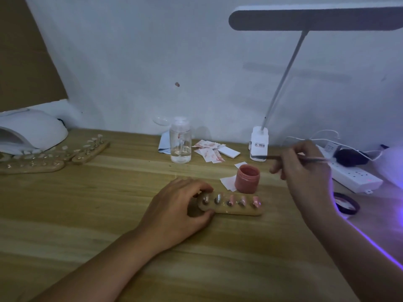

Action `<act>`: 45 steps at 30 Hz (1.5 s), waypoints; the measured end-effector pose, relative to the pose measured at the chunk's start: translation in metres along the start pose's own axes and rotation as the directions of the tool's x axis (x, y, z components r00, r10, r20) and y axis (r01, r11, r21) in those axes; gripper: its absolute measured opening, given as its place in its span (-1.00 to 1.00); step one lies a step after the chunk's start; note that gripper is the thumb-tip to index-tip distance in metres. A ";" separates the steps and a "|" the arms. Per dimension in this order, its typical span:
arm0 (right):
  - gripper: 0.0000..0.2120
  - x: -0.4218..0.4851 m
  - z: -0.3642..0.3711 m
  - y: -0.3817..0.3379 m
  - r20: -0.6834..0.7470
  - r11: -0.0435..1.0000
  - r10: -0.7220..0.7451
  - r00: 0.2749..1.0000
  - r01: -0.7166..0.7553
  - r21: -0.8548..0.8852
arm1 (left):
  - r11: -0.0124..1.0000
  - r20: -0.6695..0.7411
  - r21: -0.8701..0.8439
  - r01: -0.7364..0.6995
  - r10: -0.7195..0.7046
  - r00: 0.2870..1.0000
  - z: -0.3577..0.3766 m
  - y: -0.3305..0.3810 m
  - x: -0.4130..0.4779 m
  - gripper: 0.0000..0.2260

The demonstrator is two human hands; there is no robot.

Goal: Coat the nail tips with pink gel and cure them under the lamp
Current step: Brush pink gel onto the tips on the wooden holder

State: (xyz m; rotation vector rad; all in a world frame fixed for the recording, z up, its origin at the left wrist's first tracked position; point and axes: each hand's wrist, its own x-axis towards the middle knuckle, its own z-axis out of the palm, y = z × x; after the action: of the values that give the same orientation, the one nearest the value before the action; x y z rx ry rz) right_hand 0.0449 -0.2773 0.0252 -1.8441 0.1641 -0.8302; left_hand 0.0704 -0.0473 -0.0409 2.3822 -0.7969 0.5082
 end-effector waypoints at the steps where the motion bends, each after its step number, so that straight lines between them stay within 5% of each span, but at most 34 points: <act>1: -0.94 -0.007 -0.003 -0.006 0.014 0.997 -0.021 1.000 0.020 0.079 | 1.000 0.003 -0.001 0.006 -0.006 1.000 0.000 0.000 0.000 -0.66; 5: -0.87 -0.053 -0.003 -0.014 0.168 0.986 -0.149 0.974 0.134 0.100 | 1.000 0.005 0.003 0.014 -0.014 1.000 0.000 0.001 -0.001 -0.66; 13: -0.81 -0.097 0.002 0.000 0.262 0.878 -0.388 0.884 0.441 -0.185 | 0.999 0.021 0.006 -0.052 0.052 0.998 -0.003 0.005 -0.003 -0.68; 45: -0.87 -0.095 0.010 0.003 0.274 0.804 -0.486 0.829 0.548 -0.230 | 0.998 0.038 -0.020 -0.064 0.065 0.997 -0.002 0.004 -0.002 -0.69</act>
State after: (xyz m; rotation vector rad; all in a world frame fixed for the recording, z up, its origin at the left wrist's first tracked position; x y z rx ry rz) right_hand -0.0193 -0.2257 -0.0241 -2.2974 -0.3929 -1.0224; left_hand 0.0663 -0.0482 -0.0389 2.3622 -0.8939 0.4800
